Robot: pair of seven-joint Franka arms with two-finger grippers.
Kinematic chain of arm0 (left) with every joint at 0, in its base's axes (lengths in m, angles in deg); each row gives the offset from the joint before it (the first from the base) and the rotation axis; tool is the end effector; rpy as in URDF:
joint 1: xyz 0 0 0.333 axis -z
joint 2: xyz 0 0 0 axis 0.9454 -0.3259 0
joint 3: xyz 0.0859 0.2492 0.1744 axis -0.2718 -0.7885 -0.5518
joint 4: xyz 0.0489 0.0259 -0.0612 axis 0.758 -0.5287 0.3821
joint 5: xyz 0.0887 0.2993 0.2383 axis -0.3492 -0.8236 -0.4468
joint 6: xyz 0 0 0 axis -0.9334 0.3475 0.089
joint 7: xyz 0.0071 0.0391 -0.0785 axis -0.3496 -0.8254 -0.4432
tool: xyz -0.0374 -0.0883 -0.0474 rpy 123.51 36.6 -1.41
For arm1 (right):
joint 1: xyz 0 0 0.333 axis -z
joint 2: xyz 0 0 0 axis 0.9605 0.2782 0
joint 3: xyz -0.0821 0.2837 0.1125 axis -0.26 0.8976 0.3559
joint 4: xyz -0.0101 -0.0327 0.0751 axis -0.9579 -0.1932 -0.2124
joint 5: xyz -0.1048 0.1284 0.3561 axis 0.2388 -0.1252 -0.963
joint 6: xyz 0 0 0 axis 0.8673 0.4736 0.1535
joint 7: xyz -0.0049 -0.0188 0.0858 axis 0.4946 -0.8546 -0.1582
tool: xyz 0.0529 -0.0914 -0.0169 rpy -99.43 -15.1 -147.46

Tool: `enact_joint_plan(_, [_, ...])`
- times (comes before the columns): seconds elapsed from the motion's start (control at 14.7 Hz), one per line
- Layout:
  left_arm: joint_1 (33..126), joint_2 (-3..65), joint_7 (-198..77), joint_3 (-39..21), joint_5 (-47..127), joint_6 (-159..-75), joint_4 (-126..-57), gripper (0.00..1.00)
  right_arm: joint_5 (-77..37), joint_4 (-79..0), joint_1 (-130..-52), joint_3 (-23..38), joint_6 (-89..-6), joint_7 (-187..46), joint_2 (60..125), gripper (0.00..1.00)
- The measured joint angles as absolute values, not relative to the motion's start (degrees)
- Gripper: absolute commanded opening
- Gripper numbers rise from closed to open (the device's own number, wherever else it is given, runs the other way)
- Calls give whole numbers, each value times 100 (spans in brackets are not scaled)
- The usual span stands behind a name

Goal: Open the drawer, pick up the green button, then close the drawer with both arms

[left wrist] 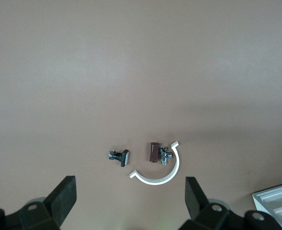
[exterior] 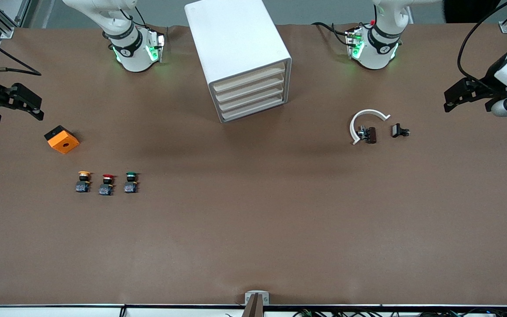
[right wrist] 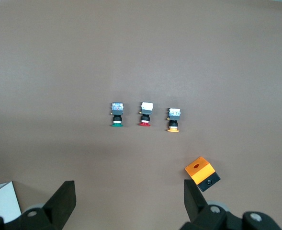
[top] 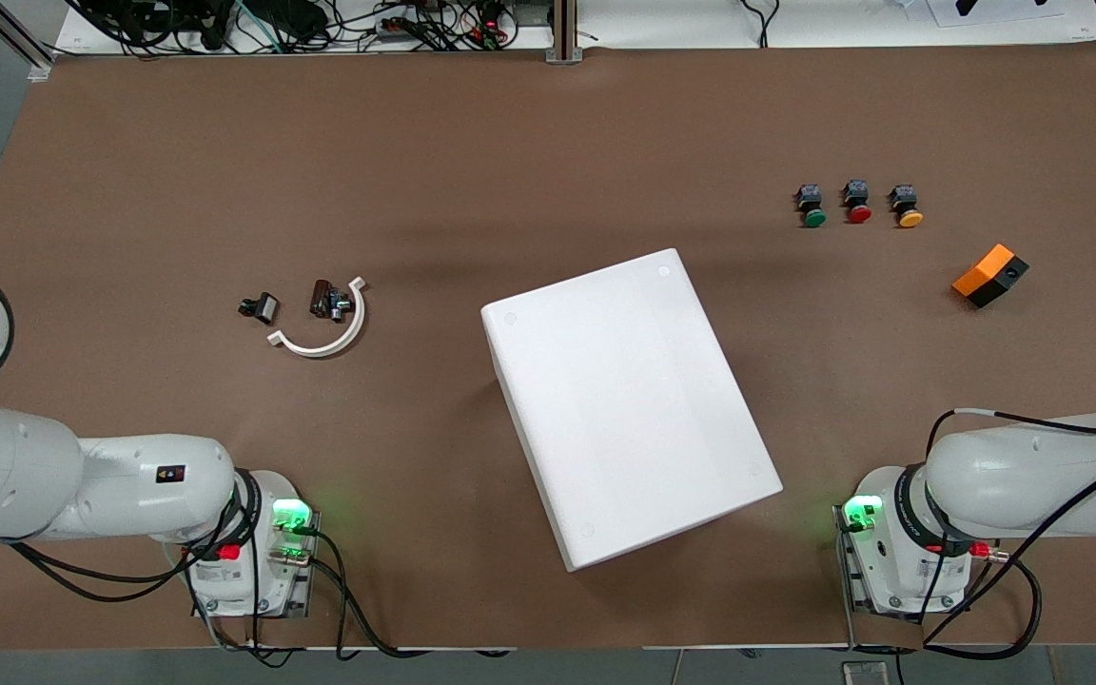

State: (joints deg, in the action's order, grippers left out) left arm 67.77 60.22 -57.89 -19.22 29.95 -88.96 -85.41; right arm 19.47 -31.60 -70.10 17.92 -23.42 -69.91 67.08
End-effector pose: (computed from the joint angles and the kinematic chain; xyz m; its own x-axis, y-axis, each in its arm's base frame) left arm 0.5299 -0.0455 0.6314 0.9998 -0.0159 -0.0113 -0.0162 -0.9995 -0.0281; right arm 0.5458 0.0069 0.6427 0.9947 0.0912 0.0466 0.0891 -0.9950 0.0447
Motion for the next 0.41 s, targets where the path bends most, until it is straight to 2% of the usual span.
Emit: enact_joint_plan(0.41, [6761, 6049, -5789, -1919, 2995, -8896, -8590, 100, 1926, -3018, -6923, 1776, -2320, -6991, 6723, 100])
